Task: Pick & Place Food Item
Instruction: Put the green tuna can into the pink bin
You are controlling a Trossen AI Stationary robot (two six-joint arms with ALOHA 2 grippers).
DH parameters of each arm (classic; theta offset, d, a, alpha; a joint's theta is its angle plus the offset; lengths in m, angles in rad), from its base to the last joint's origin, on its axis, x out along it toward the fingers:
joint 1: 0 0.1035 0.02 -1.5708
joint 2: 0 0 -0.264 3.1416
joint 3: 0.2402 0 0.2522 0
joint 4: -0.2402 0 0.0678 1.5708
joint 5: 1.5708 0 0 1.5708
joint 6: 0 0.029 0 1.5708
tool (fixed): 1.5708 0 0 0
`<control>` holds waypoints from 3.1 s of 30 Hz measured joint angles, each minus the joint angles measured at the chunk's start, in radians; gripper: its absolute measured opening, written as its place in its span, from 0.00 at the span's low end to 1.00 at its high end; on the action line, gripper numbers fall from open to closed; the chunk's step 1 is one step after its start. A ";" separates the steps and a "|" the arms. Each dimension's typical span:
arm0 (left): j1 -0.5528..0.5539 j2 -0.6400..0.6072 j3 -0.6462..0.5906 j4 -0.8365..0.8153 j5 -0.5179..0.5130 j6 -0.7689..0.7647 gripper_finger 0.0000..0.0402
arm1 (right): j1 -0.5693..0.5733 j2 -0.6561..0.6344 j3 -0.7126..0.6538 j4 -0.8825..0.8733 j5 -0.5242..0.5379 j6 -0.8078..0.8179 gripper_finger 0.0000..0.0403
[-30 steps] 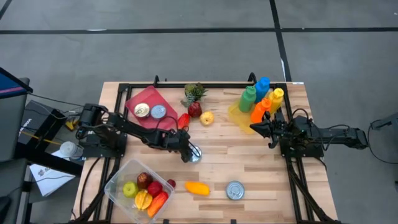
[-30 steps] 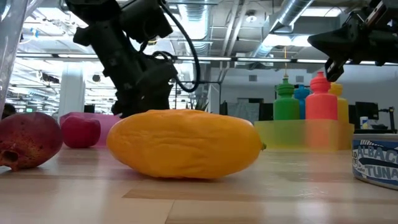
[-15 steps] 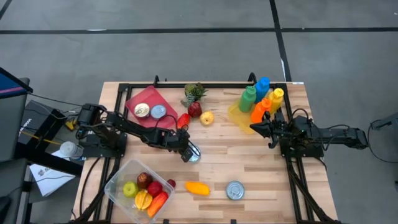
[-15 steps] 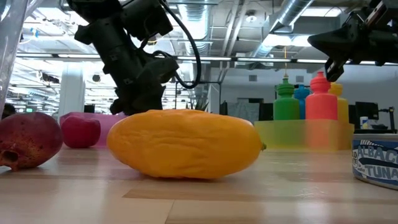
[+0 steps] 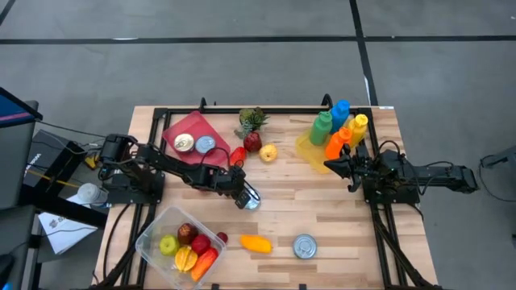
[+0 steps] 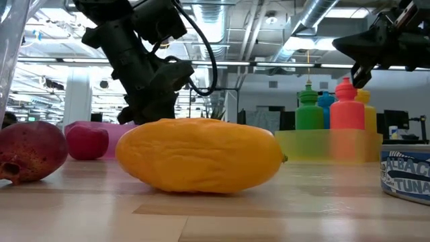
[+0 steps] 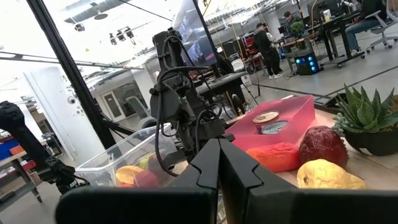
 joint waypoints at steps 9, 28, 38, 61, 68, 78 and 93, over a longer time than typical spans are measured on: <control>0.000 -0.108 -0.007 -0.151 -0.051 -0.033 0.00 | 0.000 0.000 0.000 0.000 0.000 0.000 0.00; 0.018 -0.239 -0.003 -0.226 -0.089 -0.055 0.00 | 0.000 0.000 0.000 0.000 0.000 0.000 0.00; 0.061 -0.337 -0.002 -0.296 -0.115 -0.052 0.00 | 0.000 0.000 0.000 0.000 0.000 0.000 0.00; 0.303 -0.729 0.001 -0.744 -0.183 -0.048 0.00 | 0.000 0.000 0.000 0.002 0.000 0.000 0.00; 0.310 -0.734 0.001 -0.661 -0.097 -0.045 0.00 | 0.000 0.000 0.000 0.000 0.000 0.000 0.00; 0.062 -0.538 0.001 -0.047 0.076 0.609 0.06 | 0.000 0.000 0.000 0.000 0.000 0.000 0.00; -0.072 -0.277 0.000 0.187 0.347 0.765 0.80 | 0.000 0.000 0.000 0.001 0.000 0.000 0.00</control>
